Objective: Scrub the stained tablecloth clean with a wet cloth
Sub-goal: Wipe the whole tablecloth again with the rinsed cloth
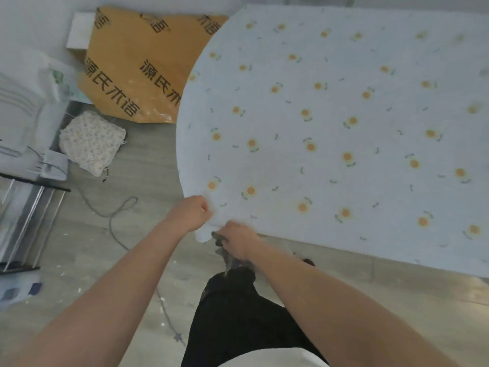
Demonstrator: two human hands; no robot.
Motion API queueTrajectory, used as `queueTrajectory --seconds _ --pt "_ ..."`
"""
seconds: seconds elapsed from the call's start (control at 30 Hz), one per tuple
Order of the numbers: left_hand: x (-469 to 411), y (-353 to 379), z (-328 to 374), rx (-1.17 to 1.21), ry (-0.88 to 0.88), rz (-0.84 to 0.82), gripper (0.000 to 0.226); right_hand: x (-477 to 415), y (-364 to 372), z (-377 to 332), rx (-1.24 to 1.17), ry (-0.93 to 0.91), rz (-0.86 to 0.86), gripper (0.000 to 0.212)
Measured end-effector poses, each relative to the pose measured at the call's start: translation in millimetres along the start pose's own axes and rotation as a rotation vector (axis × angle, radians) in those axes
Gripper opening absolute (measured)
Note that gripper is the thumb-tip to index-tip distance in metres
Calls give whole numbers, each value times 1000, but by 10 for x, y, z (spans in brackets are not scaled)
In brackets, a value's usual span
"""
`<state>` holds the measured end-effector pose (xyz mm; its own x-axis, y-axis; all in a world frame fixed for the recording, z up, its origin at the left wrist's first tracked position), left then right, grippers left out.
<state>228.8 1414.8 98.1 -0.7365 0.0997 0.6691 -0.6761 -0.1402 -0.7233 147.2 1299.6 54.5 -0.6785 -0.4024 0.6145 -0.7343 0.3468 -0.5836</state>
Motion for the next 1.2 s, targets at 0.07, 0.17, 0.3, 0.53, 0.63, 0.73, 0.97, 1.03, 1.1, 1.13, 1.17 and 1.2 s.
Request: queueTrajectory --seconds 0.07,0.17,0.3,0.53,0.63,0.73,0.97,1.03,1.1,1.13,1.17,1.2 --pt "-66 -139 158 5 76 -42 19 194 -231 173 -223 123 110 31" --pt "-90 -312 639 117 243 -94 28 544 -666 564 -526 336 339 35" --pt "74 -320 1303 413 352 -324 40 997 -1121 915 -811 486 606 30" --pt "415 -485 2299 339 661 -472 44 1707 -1396 988 -1201 512 959 21" --pt "499 -470 2550 262 721 -487 41 1946 -1361 1040 -1324 511 1020 21" --pt "550 -396 2797 231 728 -510 44 2198 -1308 1182 -1359 525 1069 23" --pt "746 -50 3550 202 773 -518 40 2856 -1024 1711 -1522 598 1129 38" --pt "869 87 3804 188 807 -523 39 3078 -954 1899 -1519 596 1157 42" --pt "1030 255 4087 156 843 -518 43 3324 -884 2112 -1501 601 1164 45" --pt "1131 377 4281 143 856 -512 43 3498 -848 2257 -1490 596 1163 47" --pt "1189 440 4399 137 861 -503 42 3593 -834 2355 -1471 590 1152 48" --pt "1255 508 4535 130 873 -490 40 3711 -827 2453 -1456 580 1151 49"
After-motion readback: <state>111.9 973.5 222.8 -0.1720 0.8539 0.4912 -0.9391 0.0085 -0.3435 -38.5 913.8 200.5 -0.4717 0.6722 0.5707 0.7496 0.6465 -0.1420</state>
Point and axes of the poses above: each hand's wrist, its own x-axis away from the middle knuckle, its own y-axis out of the palm, z = x × y, the point moved 8 cm from there along -x, towards the middle knuckle, and after that the axes turned 3 degrees about y, right-handed, at the moved point
